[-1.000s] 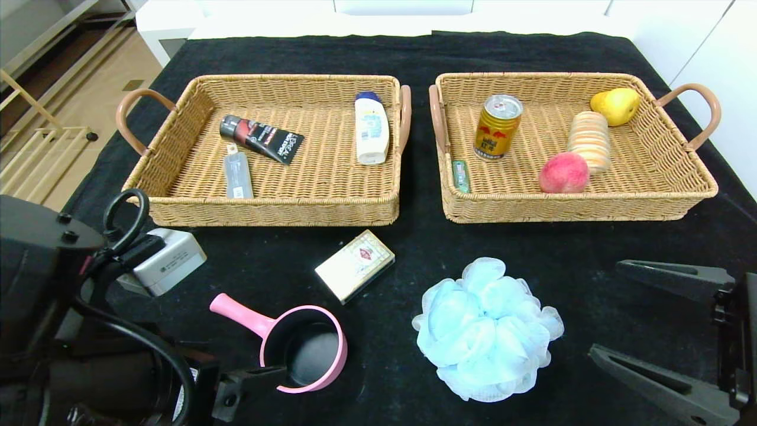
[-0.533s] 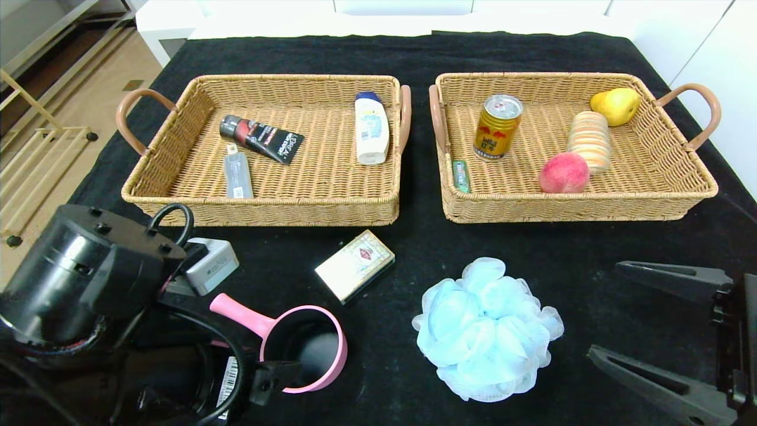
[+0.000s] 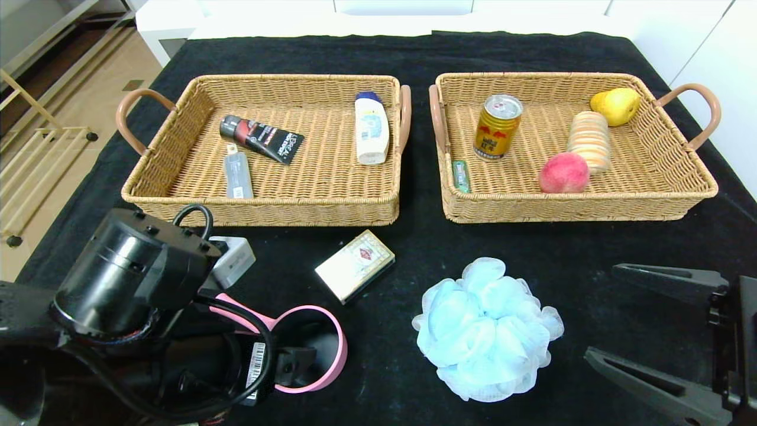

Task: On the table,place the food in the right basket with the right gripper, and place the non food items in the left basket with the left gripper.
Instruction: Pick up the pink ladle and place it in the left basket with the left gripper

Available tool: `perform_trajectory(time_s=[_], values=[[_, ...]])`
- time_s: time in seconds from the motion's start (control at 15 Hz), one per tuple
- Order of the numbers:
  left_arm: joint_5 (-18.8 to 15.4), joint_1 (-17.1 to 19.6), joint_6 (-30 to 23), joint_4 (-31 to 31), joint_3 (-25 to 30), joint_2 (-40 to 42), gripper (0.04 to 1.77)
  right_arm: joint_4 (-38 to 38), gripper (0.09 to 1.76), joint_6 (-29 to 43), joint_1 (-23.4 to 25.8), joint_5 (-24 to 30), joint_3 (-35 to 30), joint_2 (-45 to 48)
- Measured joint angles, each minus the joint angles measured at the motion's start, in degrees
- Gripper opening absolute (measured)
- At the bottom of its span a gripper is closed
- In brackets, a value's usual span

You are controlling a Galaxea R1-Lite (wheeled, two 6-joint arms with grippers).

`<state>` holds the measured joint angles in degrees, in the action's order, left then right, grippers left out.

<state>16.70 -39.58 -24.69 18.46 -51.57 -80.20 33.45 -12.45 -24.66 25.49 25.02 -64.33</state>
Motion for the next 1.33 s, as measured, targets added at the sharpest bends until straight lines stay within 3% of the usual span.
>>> perform_trajectory(time_s=[0.93, 1.0, 1.13, 1.33], values=[[0.16, 0.11, 0.10, -0.29, 1.46, -1.83, 1.72, 0.06, 1.71, -0.20, 0.46, 0.00, 0.17, -0.33], [0.11, 0.12, 0.07, -0.29, 1.46, -1.85, 1.64, 0.00, 1.71, -0.20, 0.39, 0.02, 0.09, -0.37], [0.09, 0.12, 0.07, -0.29, 1.49, -1.96, 1.30, 0.06, 1.71, -0.20, 0.35, 0.02, 0.06, -0.55], [0.05, 0.11, 0.05, -0.29, 1.55, -2.34, 0.91, 0.04, 1.71, -0.22, 0.33, 0.00, 0.04, -0.77]])
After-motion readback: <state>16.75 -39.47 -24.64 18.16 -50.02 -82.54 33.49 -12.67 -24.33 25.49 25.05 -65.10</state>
